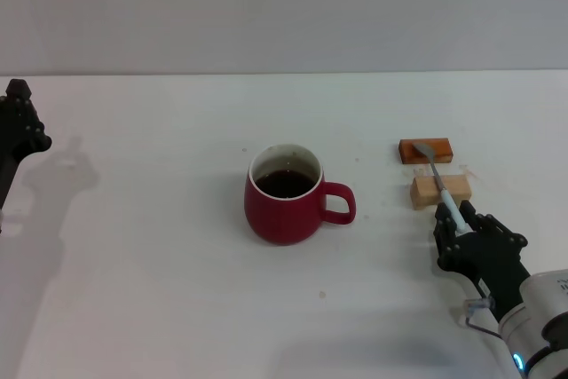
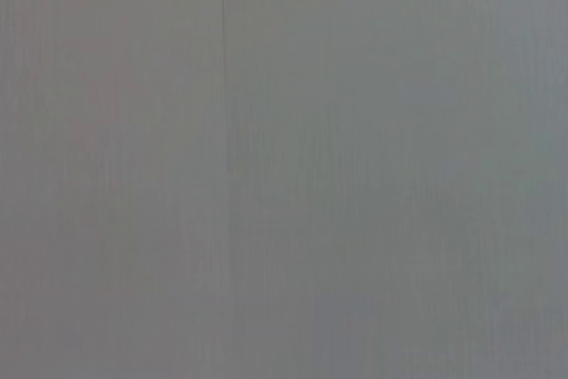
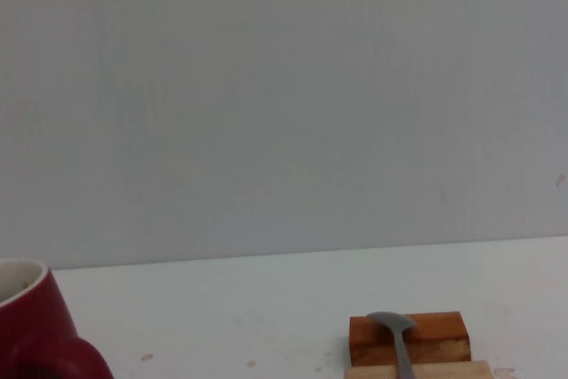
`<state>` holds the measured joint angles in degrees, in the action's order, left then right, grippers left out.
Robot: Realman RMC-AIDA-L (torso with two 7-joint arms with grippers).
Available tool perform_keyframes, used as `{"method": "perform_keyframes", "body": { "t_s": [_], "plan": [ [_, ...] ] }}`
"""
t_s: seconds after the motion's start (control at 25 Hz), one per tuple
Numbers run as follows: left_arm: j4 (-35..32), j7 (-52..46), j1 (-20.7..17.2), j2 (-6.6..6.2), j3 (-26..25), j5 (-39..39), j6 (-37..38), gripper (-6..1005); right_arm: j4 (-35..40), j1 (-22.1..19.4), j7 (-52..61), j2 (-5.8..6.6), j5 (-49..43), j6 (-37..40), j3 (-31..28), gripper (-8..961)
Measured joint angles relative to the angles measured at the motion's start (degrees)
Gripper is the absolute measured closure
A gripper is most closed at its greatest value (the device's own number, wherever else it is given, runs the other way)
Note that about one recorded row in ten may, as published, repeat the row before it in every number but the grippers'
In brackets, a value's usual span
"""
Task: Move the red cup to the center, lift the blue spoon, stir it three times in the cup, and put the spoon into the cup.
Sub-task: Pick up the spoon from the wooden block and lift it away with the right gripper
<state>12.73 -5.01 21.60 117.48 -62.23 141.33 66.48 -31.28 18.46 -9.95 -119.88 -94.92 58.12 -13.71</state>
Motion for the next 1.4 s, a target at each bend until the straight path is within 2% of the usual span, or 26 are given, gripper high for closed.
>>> {"method": "perform_keyframes", "body": {
  "t_s": [1.4],
  "plan": [
    [0.00, -0.09, -0.33, -0.24, 0.00, 0.00, -0.03, 998, 0.00, -0.01, 0.02, 0.00, 0.00, 0.35, -0.12, 755]
  ]
}}
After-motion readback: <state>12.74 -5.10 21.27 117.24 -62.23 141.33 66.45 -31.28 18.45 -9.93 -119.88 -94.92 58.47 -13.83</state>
